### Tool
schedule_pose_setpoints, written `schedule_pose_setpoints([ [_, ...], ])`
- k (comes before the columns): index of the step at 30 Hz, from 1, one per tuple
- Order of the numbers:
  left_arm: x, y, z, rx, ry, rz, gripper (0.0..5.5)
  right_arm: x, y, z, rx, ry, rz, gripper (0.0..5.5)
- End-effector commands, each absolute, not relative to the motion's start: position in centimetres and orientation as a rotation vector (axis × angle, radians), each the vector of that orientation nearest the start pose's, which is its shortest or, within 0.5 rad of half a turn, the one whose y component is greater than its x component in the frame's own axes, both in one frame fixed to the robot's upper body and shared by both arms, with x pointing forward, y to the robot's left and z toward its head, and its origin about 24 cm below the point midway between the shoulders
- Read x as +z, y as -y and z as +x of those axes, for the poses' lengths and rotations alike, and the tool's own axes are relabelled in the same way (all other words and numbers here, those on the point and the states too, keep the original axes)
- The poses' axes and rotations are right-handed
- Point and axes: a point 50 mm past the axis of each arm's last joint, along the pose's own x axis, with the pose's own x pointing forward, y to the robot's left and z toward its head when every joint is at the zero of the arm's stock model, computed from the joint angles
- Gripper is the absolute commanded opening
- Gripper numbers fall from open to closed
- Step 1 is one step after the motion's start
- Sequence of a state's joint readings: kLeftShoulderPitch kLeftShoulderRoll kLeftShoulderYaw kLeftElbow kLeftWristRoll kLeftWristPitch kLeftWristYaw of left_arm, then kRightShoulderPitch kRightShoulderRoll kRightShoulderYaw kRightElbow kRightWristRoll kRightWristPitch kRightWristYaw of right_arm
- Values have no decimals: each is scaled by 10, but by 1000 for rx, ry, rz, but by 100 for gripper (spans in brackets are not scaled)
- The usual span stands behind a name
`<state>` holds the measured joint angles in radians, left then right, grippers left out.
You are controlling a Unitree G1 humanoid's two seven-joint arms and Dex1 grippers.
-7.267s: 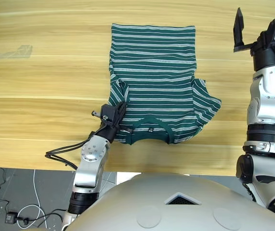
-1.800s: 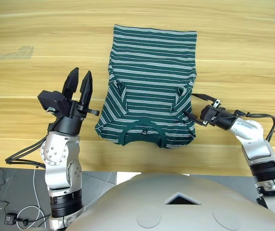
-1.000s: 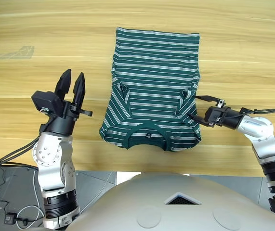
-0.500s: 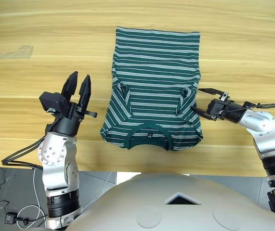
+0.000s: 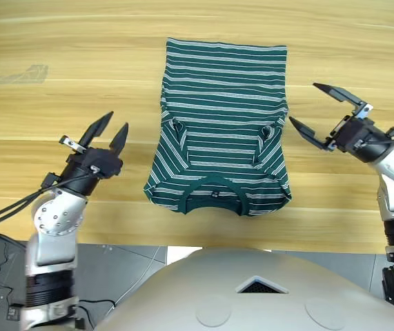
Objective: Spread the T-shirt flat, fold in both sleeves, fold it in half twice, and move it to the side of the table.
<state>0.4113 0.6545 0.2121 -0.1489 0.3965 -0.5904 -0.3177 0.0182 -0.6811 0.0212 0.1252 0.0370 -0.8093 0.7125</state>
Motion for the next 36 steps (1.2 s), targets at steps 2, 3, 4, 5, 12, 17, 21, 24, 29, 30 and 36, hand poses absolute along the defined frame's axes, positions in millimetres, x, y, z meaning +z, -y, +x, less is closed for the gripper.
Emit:
schedule_pose_setpoints([
  [2, 73, -257, 155, -733, 175, 1446, 227, 80, 246, 199, 1037, 405, -1145, 336],
  [3, 73, -257, 154, -767, 204, 1503, 233, 74, 252, 194, 1092, 377, -1208, 336],
  [4, 73, -256, 152, -794, 230, 1550, 250, 70, 256, 191, 1136, 358, -1250, 336],
  [5, 74, -257, 151, -824, 268, 1610, 266, 66, 260, 187, 1179, 342, -1287, 336],
  [12, 58, -261, 142, -1057, 419, 1805, 284, 39, 263, 167, 1378, 308, -1339, 336],
  [17, 40, -275, 134, -1129, 369, 1787, 284, 27, 259, 160, 1423, 293, -1303, 336],
  [21, 24, -267, 129, -1220, 365, 1724, 284, 21, 250, 159, 1428, 306, -1260, 336],
  [24, 17, -259, 128, -1286, 375, 1701, 284, 20, 248, 159, 1434, 303, -1247, 336],
  [29, 12, -251, 129, -1316, 391, 1664, 284, 17, 242, 161, 1454, 312, -1229, 336],
  [30, 12, -251, 129, -1318, 387, 1661, 284, 16, 241, 161, 1457, 311, -1224, 336],
  [36, 9, -248, 132, -1338, 377, 1660, 287, 12, 233, 161, 1476, 323, -1193, 277],
])
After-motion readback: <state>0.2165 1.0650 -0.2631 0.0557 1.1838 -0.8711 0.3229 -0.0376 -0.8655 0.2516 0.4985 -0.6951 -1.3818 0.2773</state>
